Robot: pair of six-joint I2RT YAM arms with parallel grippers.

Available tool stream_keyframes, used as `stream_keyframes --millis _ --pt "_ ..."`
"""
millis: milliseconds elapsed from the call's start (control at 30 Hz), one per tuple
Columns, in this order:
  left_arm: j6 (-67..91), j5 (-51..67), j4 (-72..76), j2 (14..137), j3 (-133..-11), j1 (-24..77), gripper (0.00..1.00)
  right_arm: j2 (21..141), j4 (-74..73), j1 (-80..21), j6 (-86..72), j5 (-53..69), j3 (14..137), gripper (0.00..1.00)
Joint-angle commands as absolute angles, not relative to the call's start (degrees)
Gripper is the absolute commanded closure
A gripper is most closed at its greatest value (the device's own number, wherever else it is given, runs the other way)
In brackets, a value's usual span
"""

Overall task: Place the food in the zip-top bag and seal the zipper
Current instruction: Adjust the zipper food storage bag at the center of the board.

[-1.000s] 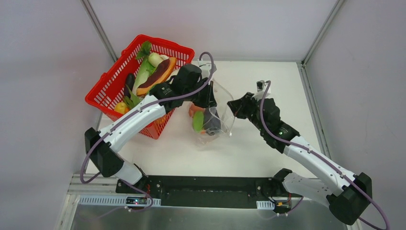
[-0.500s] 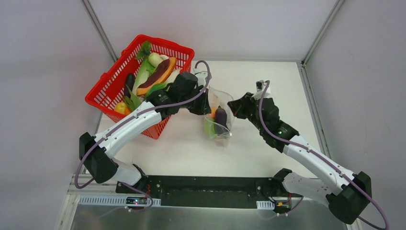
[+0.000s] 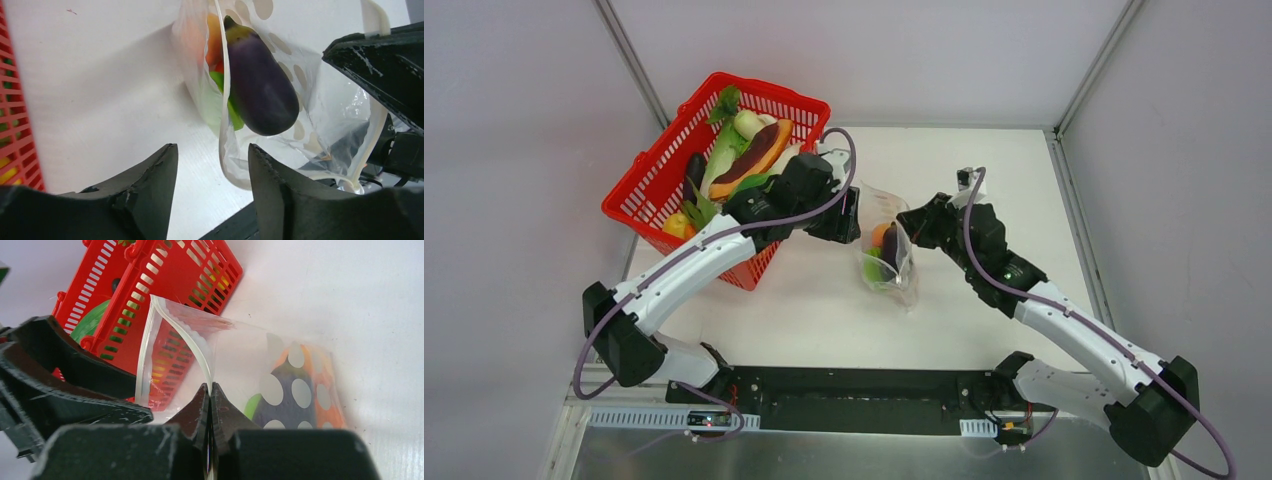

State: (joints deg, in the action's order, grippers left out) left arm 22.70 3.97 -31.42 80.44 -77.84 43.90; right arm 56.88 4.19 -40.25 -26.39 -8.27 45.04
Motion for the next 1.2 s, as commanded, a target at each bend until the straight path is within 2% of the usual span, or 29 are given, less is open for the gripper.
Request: stream_keyframes --millis 0,133,300,467,633,800,900,1000,1167 --pt "20.72 0.71 -33.44 74.93 -78.27 43.79 0.41 57.28 7.46 -40.0 -27.11 -7.21 46.97 1.0" --pt "18.67 0.36 -35.41 72.66 -79.8 43.72 0.28 57.69 7.46 -40.0 -26.97 -7.16 47.02 1.0" --pt "16.38 -6.42 -36.34 68.8 -79.59 42.71 0.12 57.93 7.36 -39.99 -27.16 -6.95 46.68 1.0" --pt "15.21 -8.92 -38.22 65.0 -79.17 35.36 0.02 57.82 7.29 -39.99 -26.68 -7.34 46.91 1.0" --pt "14.2 -7.71 -35.61 61.04 -76.39 22.73 0.01 58.07 7.21 -39.98 -26.61 -7.25 47.08 1.0" --pt "11.69 -7.32 -34.95 63.49 -77.81 12.64 0.02 58.78 7.18 -39.98 -26.72 -6.42 47.37 1.0" --pt "9.94 -8.26 -33.55 67.57 -79.43 8.21 0.04 58.8 7.52 -39.98 -27.13 -6.07 47.27 1.0" --pt "8.89 -8.36 -35.23 73.15 -84.15 4.8 0.12 58.73 7.45 -39.99 -27.16 -5.79 47.16 1.0" --pt "5.15 -14.12 -33.86 81.28 -89.12 1.82 0.14 58.13 7.39 -39.98 -27.09 -5.9 46.77 1.0"
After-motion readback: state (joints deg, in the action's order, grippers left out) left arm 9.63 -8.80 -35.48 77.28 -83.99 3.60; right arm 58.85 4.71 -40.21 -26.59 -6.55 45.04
